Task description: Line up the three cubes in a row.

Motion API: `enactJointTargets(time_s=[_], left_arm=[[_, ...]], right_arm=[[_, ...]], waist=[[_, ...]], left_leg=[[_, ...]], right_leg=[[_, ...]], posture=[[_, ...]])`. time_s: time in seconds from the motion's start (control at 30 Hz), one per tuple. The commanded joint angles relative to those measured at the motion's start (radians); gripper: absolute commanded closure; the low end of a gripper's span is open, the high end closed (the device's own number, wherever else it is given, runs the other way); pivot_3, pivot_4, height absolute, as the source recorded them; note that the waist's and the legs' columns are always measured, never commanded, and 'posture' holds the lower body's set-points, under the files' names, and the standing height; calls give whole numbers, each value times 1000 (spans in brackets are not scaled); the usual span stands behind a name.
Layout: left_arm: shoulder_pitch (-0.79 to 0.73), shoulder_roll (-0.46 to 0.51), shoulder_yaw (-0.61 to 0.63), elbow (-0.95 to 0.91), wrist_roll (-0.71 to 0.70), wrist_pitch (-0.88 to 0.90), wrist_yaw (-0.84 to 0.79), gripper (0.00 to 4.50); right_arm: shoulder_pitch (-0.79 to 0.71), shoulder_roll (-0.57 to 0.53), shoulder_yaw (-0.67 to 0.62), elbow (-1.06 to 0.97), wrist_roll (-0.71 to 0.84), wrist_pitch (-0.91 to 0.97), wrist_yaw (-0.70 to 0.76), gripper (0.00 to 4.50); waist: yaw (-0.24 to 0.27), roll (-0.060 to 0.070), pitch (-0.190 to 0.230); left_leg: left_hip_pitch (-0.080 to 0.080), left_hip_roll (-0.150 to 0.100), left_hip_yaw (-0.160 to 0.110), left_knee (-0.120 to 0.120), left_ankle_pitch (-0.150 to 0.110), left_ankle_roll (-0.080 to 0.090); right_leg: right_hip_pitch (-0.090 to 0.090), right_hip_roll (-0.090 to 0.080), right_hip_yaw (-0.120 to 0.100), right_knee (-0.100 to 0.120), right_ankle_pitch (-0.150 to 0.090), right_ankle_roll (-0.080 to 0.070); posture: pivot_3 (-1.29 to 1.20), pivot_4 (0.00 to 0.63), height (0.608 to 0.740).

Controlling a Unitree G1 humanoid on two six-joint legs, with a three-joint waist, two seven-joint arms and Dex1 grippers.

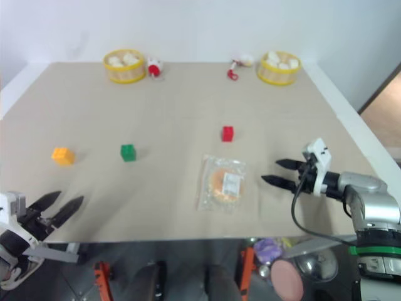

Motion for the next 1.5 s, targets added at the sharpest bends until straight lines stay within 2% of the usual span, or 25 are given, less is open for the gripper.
enactJointTargets(time_s=[0.03,0.2,0.5,0.6,0.73,1.03,1.27,1.37,1.5], left_arm=[[-27,28,2,16,32,-65,-59,339],[-100,64,-79,39,74,-156,-207,339],[-334,116,-335,-70,88,-103,-318,339],[-394,102,-407,-68,91,-85,-326,339],[-448,83,-487,-50,119,-84,-331,339],[-458,49,-492,-51,128,-88,-296,339],[-436,27,-466,-71,114,-89,-250,339],[-433,24,-455,-65,117,-94,-243,339],[-427,14,-448,-65,115,-99,-229,339]], right_arm=[[-12,-1,-11,-24,-1,-20,2,0],[-43,-12,-10,-112,26,2,16,0],[-180,1,122,-240,39,38,140,0],[-218,26,195,-235,11,13,184,0],[-285,69,281,-125,-51,-50,235,0],[-484,121,352,274,-217,-268,295,0],[-503,98,421,274,-251,-340,434,0],[-491,89,485,263,-256,-381,440,0],[-541,154,491,389,-333,-450,389,0]], waist=[[0,0,0],[0,0,0],[0,0,0],[0,0,0],[-1,0,0],[-1,0,0],[-1,0,0],[-1,0,0],[-4,0,0]], left_leg=[[0,0,0,0,0,0],[0,1,0,0,0,0],[0,1,2,1,0,0],[0,1,2,1,0,0],[0,3,2,1,0,0],[1,4,2,2,0,0],[1,5,2,2,0,0],[2,5,2,3,0,0],[6,6,3,3,0,0]], right_leg=[[0,0,0,0,0,0],[0,1,1,0,1,-1],[0,2,3,0,2,1],[0,4,4,0,3,4],[0,8,6,1,5,7],[0,10,8,2,7,7],[0,12,9,3,7,7],[0,12,10,3,7,6],[2,13,11,3,8,5]], posture=[[0,150,740],[0,150,740],[0,150,740],[0,150,740],[0,150,740],[0,150,740],[0,150,740],[0,150,740],[0,150,740]])
